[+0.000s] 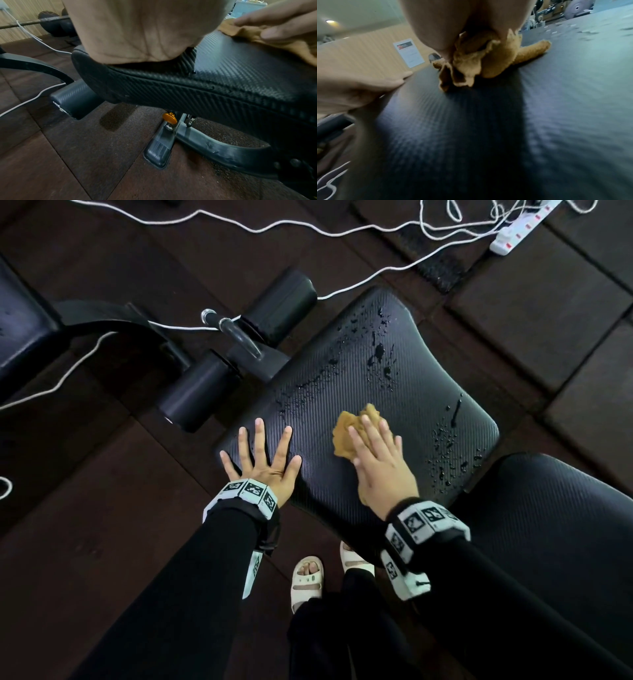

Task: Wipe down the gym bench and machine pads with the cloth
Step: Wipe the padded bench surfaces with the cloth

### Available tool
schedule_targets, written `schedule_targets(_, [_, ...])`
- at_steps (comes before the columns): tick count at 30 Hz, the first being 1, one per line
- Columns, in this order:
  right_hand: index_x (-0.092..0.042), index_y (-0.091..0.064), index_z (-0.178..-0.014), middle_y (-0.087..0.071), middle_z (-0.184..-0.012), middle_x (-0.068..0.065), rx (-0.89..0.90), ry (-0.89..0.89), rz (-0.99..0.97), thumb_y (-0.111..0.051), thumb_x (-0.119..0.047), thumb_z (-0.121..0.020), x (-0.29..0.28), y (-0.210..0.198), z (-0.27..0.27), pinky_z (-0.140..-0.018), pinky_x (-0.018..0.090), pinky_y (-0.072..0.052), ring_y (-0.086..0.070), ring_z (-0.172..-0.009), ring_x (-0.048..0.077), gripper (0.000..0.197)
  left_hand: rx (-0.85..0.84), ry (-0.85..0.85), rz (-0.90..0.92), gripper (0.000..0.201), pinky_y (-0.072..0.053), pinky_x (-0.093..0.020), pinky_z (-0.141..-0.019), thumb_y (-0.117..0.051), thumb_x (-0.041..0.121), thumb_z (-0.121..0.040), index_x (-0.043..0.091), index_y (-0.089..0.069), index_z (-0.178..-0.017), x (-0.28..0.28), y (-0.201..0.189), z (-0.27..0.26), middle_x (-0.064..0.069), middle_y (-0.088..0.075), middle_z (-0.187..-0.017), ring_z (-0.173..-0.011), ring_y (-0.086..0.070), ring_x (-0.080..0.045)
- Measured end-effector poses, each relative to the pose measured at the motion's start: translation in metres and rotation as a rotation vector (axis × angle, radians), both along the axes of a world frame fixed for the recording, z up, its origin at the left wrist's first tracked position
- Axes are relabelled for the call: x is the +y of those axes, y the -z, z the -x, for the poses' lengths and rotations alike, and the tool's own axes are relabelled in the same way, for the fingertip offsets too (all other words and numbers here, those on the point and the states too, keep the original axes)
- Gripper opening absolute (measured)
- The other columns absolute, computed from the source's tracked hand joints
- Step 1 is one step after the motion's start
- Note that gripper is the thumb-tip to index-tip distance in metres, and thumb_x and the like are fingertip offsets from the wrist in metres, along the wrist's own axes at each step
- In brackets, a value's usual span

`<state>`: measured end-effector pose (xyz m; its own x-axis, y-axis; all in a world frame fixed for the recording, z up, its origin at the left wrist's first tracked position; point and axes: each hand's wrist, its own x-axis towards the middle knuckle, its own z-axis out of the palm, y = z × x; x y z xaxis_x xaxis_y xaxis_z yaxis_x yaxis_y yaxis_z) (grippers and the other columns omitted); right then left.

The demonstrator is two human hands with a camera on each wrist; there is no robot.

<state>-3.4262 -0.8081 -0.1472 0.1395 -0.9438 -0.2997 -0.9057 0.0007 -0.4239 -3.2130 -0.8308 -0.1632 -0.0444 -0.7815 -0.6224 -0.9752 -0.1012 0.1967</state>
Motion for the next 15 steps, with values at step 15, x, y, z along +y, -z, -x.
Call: schedule_targets(15, [-0.022, -0.040, -0.140, -0.039, -0.146, 0.006, 0.208, -0.217, -0.015, -0.035, -0.028, -0.087, 0.100, -0.017, 0.079, -0.099, 0.052, -0.043, -0.036, -0.134, 0.033, 0.053, -0.004, 0.001, -0.053, 0.053, 0.039, -0.043, -0.089, 0.001, 0.073, -0.080, 0.067, 0.036, -0.119, -0.002, -0.005, 0.000, 0.023, 0.059, -0.125, -0.111, 0.059, -0.004])
